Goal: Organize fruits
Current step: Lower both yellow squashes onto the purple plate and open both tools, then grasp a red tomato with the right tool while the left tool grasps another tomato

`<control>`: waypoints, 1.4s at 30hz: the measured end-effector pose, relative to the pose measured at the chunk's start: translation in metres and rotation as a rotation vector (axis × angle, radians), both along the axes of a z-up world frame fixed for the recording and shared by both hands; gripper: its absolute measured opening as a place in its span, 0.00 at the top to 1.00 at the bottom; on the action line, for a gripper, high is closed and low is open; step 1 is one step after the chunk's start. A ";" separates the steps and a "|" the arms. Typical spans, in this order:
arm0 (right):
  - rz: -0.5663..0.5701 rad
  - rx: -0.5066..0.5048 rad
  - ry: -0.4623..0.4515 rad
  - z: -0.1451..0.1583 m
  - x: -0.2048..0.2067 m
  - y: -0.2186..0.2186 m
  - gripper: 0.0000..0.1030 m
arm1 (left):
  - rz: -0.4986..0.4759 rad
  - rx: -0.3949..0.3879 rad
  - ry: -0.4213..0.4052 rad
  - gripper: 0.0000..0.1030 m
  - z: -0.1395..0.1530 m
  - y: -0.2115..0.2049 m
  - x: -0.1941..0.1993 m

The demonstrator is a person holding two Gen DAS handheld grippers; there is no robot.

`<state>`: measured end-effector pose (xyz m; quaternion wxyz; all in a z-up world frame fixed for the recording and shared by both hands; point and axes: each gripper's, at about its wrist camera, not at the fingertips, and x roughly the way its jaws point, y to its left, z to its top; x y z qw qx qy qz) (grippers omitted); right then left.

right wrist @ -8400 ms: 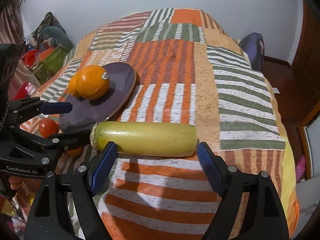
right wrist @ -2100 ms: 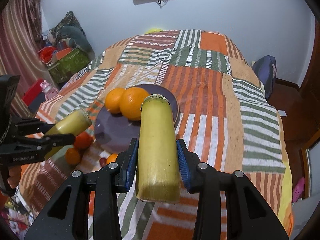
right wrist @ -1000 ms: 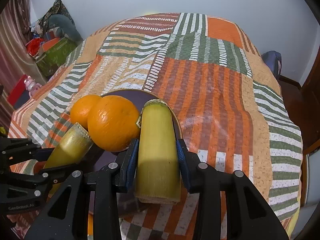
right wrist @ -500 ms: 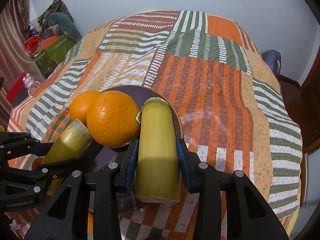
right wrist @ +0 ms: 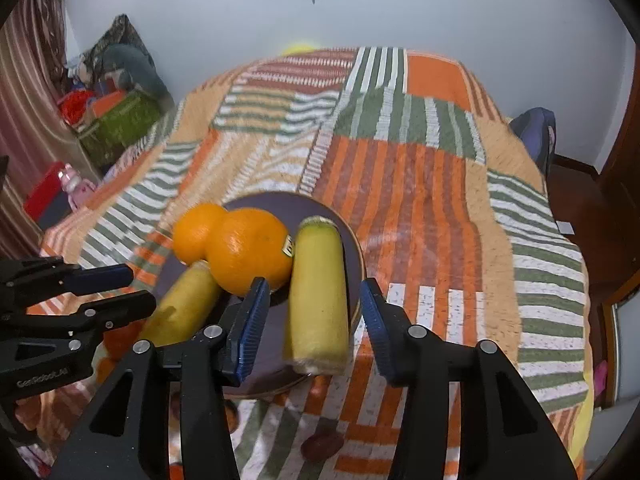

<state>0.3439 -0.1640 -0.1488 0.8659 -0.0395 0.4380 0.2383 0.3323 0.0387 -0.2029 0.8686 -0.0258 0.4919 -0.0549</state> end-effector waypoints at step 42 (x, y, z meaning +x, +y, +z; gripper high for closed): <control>0.097 0.003 0.052 -0.003 -0.143 0.011 0.29 | 0.021 0.001 -0.040 0.28 0.035 0.052 -0.161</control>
